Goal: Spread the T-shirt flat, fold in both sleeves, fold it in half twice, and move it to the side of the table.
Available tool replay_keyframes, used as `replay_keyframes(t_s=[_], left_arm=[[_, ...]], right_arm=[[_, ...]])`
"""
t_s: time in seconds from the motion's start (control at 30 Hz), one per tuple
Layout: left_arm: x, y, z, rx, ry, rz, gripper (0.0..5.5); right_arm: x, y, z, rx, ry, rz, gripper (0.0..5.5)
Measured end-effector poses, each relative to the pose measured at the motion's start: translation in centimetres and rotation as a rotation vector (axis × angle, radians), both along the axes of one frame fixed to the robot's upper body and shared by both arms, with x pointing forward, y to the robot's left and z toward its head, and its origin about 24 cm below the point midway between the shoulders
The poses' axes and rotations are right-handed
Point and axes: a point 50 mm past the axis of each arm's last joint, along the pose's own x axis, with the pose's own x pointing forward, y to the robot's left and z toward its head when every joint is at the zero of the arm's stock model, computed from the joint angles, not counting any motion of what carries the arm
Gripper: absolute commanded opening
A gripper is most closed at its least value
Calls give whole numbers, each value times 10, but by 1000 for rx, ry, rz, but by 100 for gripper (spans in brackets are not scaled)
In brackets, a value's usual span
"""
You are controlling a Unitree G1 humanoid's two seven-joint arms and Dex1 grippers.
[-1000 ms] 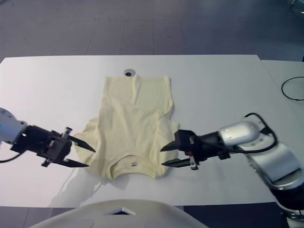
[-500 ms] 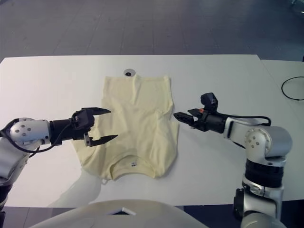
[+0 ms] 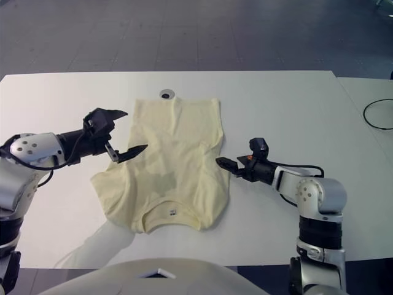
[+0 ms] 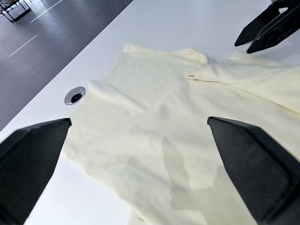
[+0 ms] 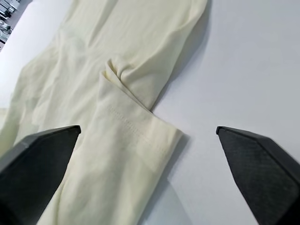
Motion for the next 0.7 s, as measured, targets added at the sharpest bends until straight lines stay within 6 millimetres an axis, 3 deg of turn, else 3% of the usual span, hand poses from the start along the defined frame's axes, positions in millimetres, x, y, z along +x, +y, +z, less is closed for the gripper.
replay_keyframes(t_s=[0.4,0.7], left_arm=[[4,-2,-3,7,13,12,540],[5,-3,-5,22,8,21,540]], right_arm=[[-3,12,-9,71,32,11,321],[-1,6,-13,66,56,-30,169]])
